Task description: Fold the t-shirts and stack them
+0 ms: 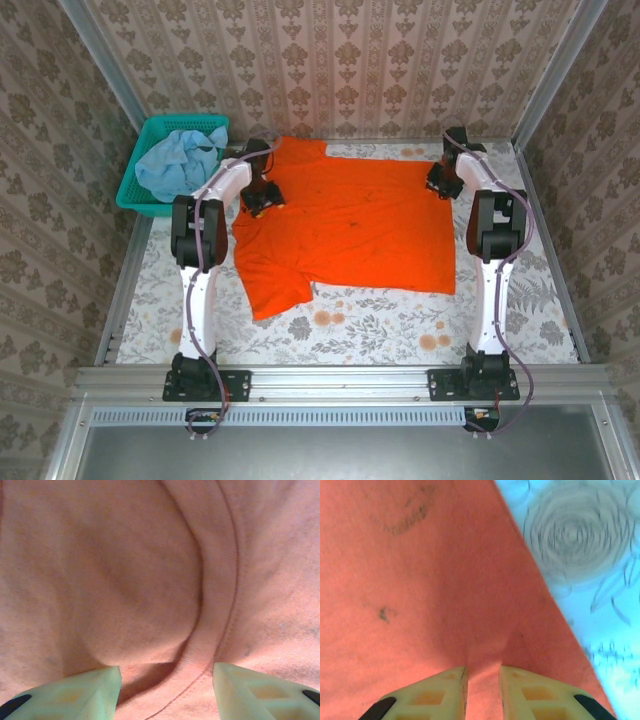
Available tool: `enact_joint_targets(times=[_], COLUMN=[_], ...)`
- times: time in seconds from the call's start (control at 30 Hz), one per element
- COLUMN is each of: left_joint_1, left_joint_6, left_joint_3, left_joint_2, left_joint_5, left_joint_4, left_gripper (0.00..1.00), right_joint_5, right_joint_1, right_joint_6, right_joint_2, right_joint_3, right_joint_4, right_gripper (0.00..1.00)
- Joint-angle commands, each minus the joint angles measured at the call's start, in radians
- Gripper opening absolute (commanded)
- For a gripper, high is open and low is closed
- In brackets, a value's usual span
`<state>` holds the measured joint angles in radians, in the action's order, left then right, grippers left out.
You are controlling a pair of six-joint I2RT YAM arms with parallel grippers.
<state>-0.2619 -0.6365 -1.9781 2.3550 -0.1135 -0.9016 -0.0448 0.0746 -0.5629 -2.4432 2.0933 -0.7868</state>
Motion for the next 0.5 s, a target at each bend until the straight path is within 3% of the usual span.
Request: enact_joint_targets(times=[0.0,0.17,0.27,0.37,0.47], left_joint_1=[0.03,0.029,0.023,0.016,0.004], left_joint_6=[-0.047,-0.024,-0.002,0.014,0.035], left_joint_3=[0.002,-0.082,-0.127,-0.154,-0.109], left_joint_2=[0.019,0.001,-0.035,-0.085,-0.168], left_joint_5=[0.052,0.023,0.008,-0.005,-0.001], left_joint_4=[-0.054,-0.066,-0.071,-0.085,-0.088], left_gripper=[0.56,0.72,0.82,0.87,0.89], right_joint_5=[0.005,-0.022,-0.02,-0.017,-0.019], right_joint_1=[0.013,0.011,0.008,0.01,0.012], right_joint_6=[0.034,0.052,0.082,0.126,0.157], right_joint_2=[-0.091,-0.095,-0.013,0.081,0.221], right_joint_3=[0.14,0.303,0.287,0.251,0.11], right_joint_4=[-0.104,-0.19,-0.206,-0.258,-0.263], right_gripper=[0.3,0.48,0.61,0.65,0.66])
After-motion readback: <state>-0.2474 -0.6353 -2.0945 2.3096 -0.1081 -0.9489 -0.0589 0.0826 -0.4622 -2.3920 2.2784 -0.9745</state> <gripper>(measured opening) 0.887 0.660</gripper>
